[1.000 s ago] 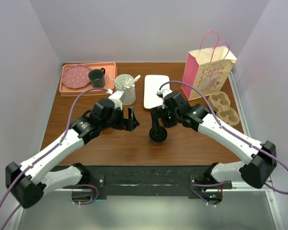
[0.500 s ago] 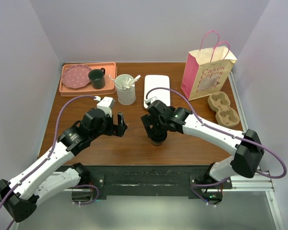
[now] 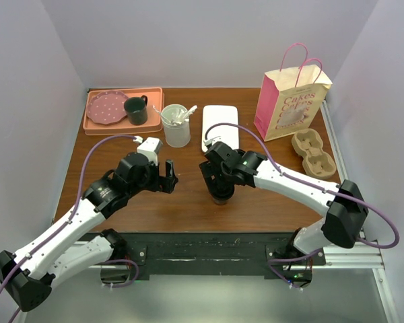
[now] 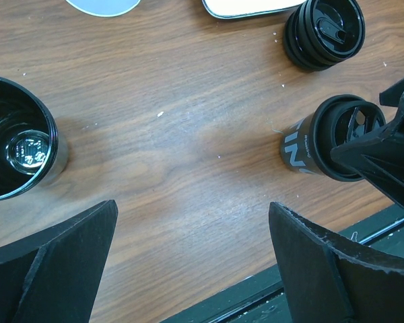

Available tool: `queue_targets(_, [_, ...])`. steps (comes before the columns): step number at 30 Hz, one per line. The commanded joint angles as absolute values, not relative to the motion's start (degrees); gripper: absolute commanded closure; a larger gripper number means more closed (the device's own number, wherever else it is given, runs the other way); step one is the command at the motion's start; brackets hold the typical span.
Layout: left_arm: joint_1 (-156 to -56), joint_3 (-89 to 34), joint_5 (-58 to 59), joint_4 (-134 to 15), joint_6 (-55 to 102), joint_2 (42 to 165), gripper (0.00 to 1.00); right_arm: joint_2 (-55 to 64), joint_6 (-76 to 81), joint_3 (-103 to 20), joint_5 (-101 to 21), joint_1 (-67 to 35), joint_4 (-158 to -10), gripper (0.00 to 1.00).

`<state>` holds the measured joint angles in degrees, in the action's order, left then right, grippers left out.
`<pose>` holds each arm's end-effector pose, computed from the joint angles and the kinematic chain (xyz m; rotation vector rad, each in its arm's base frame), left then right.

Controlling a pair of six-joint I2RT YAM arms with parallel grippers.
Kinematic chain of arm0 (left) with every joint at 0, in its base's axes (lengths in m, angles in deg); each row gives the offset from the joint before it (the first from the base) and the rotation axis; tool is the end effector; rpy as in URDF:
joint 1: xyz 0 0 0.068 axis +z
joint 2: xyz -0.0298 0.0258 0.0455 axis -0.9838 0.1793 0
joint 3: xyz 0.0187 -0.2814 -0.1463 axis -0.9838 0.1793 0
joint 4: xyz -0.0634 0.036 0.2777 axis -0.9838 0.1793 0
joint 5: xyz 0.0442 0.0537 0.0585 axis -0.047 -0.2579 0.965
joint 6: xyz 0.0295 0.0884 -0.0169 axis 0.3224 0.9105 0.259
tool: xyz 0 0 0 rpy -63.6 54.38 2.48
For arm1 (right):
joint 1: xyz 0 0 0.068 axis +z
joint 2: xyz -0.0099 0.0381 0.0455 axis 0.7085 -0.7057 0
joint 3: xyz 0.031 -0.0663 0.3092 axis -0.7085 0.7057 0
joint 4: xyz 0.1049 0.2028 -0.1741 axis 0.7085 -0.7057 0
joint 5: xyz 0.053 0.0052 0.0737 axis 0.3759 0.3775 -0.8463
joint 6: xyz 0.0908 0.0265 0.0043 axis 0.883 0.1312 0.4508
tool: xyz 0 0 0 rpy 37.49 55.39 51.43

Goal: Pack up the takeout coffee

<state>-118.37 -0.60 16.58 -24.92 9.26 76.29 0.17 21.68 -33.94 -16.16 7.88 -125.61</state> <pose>0.1768 -0.1268 0.2975 0.1728 2.2209 -0.4839 0.2305 0.2666 0.2662 -0.5011 2.5025 0.1670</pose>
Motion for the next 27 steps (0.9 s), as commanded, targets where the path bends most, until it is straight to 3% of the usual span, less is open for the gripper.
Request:
queue_targets(1, [-118.17,-0.70,16.85,-27.19,10.65,76.31,0.00,-0.86,22.13,-35.67,-13.93,8.23,-125.72,0.13])
queue_targets(10, [-118.26,-1.23,17.20,-27.02,11.00,76.84,0.00,-2.27,22.75,-35.85,-14.02,8.23,-126.94,0.17])
queue_targets(20, [-118.26,-1.49,17.65,-27.63,11.35,77.02,0.00,2.12,27.93,-35.15,-4.44,7.36,-134.76,0.25])
queue_targets(27, [-118.26,-1.32,16.42,-28.16,11.79,77.55,0.00,10.63,28.72,-27.60,-6.46,-4.14,-134.51,0.28])
